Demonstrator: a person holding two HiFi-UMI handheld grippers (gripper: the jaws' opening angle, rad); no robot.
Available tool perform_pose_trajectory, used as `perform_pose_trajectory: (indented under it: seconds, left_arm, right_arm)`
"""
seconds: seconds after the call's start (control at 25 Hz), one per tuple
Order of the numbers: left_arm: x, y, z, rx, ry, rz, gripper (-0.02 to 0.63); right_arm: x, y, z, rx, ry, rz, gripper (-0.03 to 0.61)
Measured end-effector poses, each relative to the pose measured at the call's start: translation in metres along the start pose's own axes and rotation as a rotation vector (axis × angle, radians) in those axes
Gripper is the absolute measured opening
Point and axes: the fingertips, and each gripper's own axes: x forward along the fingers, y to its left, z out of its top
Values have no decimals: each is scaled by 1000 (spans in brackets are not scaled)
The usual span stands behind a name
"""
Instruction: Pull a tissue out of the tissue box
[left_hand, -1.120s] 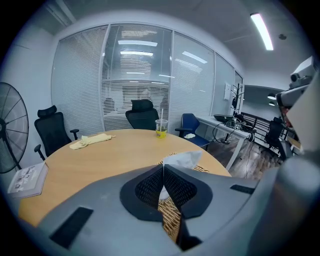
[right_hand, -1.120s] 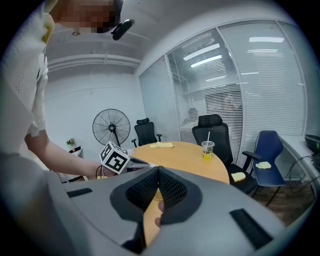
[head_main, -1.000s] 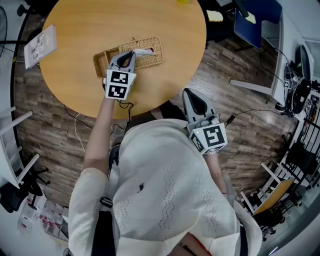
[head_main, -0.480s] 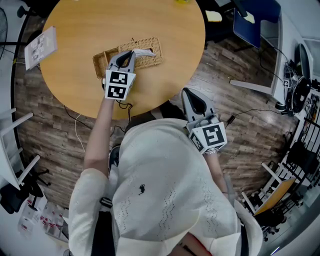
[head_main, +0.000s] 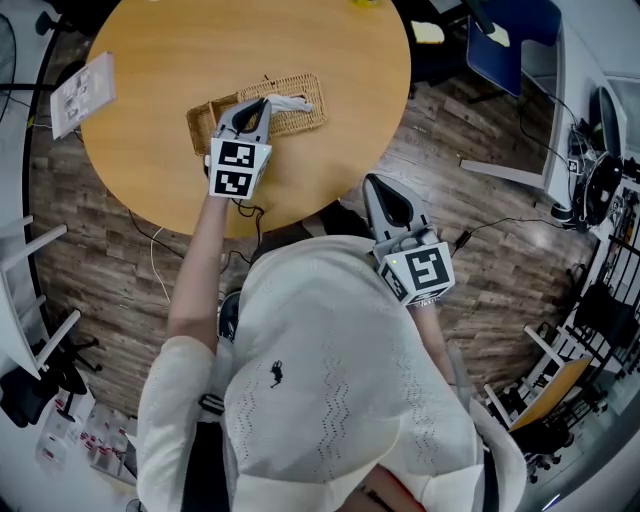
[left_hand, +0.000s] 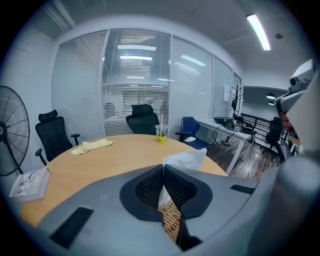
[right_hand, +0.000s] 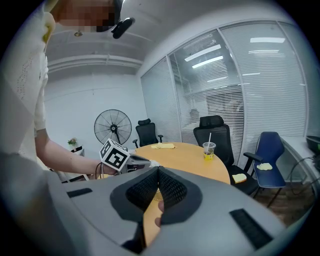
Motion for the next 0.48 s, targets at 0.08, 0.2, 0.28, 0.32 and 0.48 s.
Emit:
perform_pose_trajectory:
  seconds: [0.08,0.2,0.28,0.32,0.48]
  left_arm:
    - [0,0,2,-1,-4,2,14]
    - [-1,1,2,-2,-7,5,14]
    - [-2,1,3,-2,-9,9,14]
    - [-3,2,3,-3,-11,10,14]
    - [-4,1,3,-7,-16,16,14]
  right_arm:
    - [0,0,0,-1,-2,3,2]
    - [0,0,0,0,-3,3,2]
    - [0,0,-1,0,-4,4,2]
    - [0,0,-1,-3,-4,5,2]
    - [0,-1,-2,-4,-3,2,2]
